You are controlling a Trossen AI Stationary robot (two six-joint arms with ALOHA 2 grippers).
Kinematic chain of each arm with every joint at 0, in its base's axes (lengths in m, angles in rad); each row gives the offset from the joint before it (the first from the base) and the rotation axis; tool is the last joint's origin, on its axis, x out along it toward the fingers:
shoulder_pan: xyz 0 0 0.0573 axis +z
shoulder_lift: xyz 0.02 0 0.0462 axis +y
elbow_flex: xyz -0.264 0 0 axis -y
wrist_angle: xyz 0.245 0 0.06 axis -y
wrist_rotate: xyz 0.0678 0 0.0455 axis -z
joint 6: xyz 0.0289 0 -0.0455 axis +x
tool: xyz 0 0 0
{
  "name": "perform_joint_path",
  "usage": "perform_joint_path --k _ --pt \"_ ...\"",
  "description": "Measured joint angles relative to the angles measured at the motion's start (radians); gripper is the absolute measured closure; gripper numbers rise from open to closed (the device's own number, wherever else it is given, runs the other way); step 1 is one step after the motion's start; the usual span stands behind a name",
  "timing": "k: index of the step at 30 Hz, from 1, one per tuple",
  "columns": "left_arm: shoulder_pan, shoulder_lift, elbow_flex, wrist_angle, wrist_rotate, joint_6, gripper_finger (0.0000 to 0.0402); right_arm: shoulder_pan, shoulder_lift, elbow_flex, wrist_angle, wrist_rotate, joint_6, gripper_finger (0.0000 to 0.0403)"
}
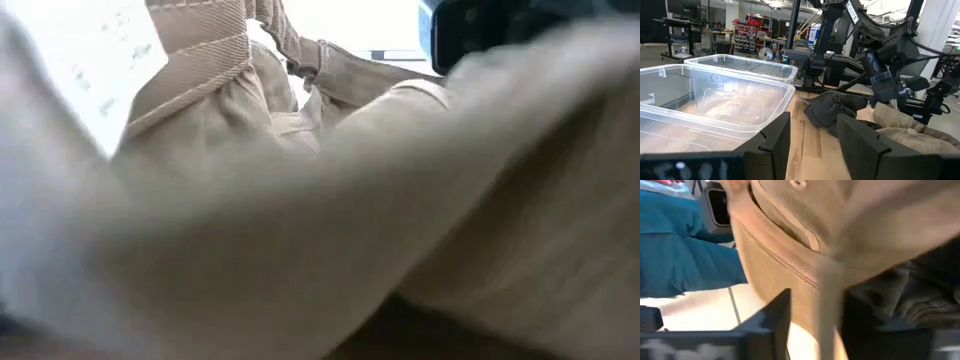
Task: Pick & Place hat
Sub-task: Put the right brown cap into the right transparent bin
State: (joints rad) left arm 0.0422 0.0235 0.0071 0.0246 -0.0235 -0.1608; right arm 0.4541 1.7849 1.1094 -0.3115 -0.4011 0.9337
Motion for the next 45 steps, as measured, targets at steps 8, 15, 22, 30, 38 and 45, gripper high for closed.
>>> perform_joint_path --k 8,15,22,30,38,45 --pt "0.000 0.000 0.000 0.000 0.000 0.000 0.0246 -0.002 -0.058 0.032 -0.076 0.000 0.025 0.0387" --pt "0.000 0.000 0.000 0.000 0.001 0.000 0.0246 -0.028 -0.182 0.100 -0.159 0.058 0.089 0.0388" --pt "0.000 0.001 0.000 0.000 0.000 0.000 0.0246 -0.057 -0.384 0.167 -0.225 0.604 0.057 0.0389" --pt "0.000 0.003 0.000 0.000 0.000 0.000 0.0246 -0.114 -0.513 0.192 -0.351 1.411 -0.103 0.0389" --pt "0.000 0.003 0.000 0.000 0.000 0.000 0.0246 -0.365 -0.455 0.189 -0.629 1.477 0.142 0.0389" --pt "0.000 0.003 0.000 0.000 0.000 0.000 0.0246 -0.569 -0.323 0.191 -0.739 0.980 0.140 0.0390"
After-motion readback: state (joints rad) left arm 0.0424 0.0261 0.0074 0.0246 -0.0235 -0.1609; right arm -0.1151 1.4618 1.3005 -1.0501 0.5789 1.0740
